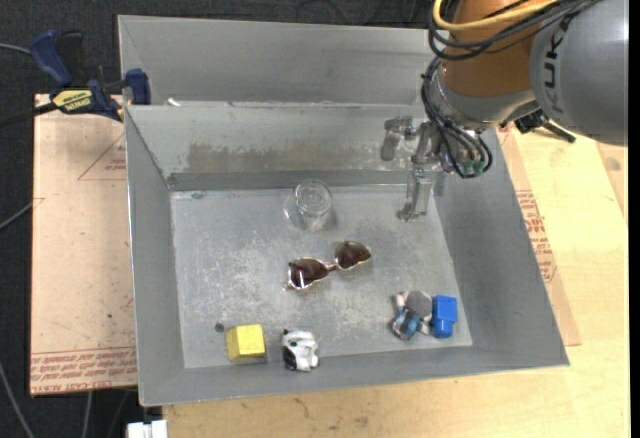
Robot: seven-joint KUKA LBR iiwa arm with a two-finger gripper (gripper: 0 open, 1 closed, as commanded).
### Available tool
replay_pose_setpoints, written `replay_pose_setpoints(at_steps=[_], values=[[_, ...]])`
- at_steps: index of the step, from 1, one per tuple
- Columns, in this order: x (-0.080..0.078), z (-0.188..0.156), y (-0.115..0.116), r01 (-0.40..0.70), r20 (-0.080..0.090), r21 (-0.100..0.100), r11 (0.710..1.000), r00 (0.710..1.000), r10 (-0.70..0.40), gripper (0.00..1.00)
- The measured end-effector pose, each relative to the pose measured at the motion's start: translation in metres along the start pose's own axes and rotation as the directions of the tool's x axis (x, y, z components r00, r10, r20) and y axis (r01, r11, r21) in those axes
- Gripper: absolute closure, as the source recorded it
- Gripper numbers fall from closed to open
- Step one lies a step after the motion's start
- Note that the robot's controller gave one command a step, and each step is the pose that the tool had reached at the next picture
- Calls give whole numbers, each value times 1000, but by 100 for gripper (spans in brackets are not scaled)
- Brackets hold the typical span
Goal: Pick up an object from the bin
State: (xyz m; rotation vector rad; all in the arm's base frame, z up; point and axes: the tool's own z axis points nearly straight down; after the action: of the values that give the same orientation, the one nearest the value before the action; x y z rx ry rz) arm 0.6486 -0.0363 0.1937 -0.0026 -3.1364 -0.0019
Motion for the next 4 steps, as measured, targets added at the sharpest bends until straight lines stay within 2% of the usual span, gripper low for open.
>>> replay_pose_setpoints(at_steps=[1,2,3,4], values=[[-1,-5,0,1,8,1,1000,1000,-1,0],[24,43,26,146,9,2,989,989,-146,0],[40,43,59,409,5,2,912,912,-409,0],[46,63,101,307,5,0,952,952,-307,0]])
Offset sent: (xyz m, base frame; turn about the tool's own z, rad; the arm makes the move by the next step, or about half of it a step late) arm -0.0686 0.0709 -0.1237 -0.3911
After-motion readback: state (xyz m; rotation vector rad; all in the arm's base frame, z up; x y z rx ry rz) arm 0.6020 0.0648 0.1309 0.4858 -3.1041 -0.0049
